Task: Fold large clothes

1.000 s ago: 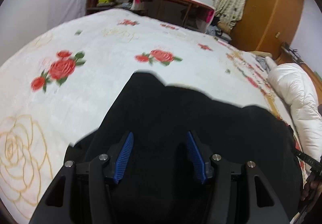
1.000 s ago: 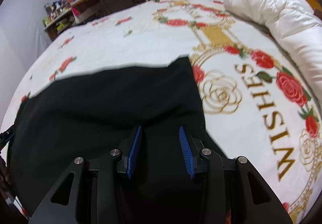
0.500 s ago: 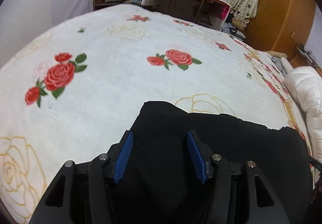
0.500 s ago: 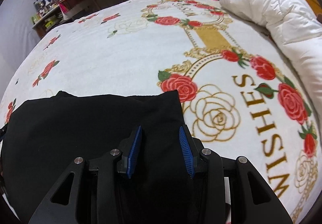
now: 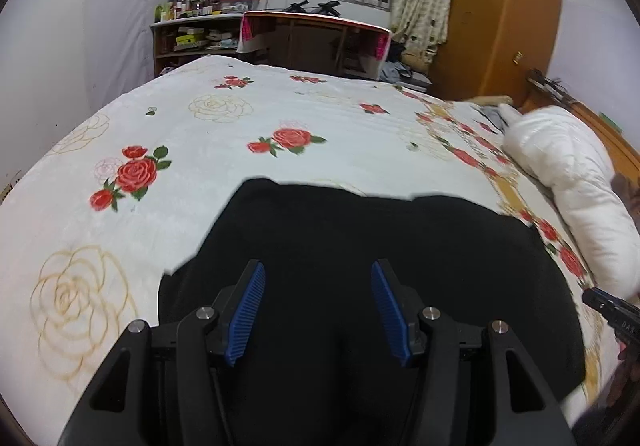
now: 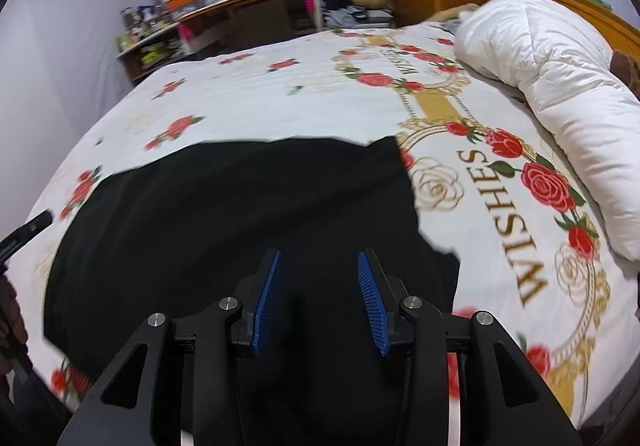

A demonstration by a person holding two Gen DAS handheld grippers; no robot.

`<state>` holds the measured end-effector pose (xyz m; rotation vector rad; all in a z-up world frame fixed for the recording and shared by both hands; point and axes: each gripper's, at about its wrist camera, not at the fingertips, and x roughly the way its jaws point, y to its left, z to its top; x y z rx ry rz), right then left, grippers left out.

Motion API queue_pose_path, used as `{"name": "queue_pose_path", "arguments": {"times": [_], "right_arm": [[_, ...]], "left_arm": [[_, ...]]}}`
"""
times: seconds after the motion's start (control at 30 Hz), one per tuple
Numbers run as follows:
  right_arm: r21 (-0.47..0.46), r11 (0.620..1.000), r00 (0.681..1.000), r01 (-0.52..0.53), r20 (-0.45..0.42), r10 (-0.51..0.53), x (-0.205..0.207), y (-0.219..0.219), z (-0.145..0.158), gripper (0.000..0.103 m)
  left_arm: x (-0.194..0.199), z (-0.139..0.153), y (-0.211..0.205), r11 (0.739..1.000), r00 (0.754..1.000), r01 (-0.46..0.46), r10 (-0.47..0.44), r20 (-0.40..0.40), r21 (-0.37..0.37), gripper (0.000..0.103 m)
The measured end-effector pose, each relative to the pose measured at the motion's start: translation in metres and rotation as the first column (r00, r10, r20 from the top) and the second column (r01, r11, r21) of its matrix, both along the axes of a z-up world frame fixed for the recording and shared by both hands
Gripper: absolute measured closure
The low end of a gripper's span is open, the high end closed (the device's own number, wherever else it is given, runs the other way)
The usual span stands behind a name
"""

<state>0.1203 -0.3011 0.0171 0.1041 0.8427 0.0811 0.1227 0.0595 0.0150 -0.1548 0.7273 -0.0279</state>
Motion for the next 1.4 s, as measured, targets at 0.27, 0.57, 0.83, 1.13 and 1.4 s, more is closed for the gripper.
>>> {"name": "queue_pose_path", "arguments": {"times": [0.27,0.57,0.83,1.13,1.4], "right_arm": [[-0.002,0.997,0.996,-0.072,0.044,0.072,-0.086,0.038,0.025,0.047],[-0.034,0.991,0.990,-0.127,0.064,0.129,-0.153,0.066,0.026,0.047],[-0.045,0.989,0.988,-0.142,0.051,0.144,-0.177,0.071,0.018,0.047],[-0.053,0.987,0.987,-0.152,0.044,0.154,-0.186,0.077,0.014,0.047],[-0.054,0.988,0.988,-0.147,0.034,0.149,-0.183,0.077,0.011,0.047]], "left_arm": [[-0.087,0.018,-0.036,0.995,0.997,0.073,-0.074,0.000,0.061,0.041],[-0.153,0.011,-0.049,0.991,0.995,0.096,-0.092,-0.047,0.097,0.041],[-0.171,0.010,-0.050,0.992,0.996,0.082,-0.078,-0.051,0.100,0.041],[-0.177,0.007,-0.055,0.988,0.993,0.110,-0.104,-0.056,0.108,0.040],[-0.172,0.000,-0.056,0.991,0.993,0.099,-0.092,-0.077,0.095,0.040]]}}
